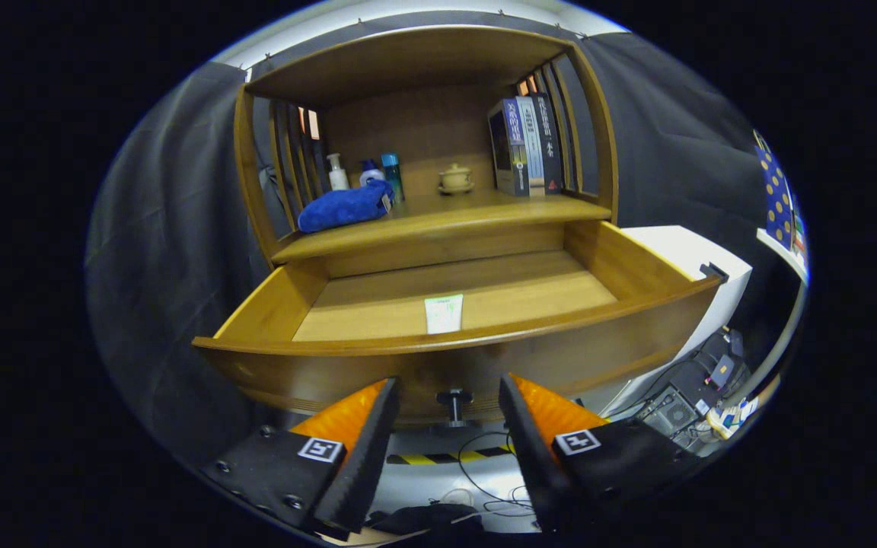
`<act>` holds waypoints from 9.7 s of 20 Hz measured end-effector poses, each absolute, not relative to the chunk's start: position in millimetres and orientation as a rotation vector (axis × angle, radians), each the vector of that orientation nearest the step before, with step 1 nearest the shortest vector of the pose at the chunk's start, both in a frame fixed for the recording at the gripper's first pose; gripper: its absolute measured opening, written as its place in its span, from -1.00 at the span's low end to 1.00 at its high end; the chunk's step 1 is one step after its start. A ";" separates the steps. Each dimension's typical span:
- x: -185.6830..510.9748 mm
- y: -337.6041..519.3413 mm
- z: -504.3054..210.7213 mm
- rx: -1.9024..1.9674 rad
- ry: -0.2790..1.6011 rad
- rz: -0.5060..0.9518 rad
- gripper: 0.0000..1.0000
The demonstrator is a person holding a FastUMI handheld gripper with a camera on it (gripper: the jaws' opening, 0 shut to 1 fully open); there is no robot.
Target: Pull open the drawer, take out the items inside it, and place them on the countertop above the cabinet.
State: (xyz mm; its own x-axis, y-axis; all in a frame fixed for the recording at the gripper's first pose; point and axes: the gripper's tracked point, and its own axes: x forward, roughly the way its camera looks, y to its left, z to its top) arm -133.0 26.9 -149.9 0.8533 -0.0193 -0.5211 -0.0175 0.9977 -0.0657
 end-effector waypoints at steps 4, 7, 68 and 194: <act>-124.9 38.4 -118.6 -0.064 0.490 0.024 0.84; -107.5 45.4 -105.0 -0.076 0.468 0.041 0.90; 127.5 64.7 -61.2 -0.206 0.944 -0.036 -0.23; 75.1 85.2 -62.4 -0.148 0.291 0.059 0.94</act>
State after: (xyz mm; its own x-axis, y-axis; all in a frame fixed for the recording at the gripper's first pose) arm 75.1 85.2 -62.4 0.9563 0.0364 -0.2901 -0.0790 0.9875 -0.1365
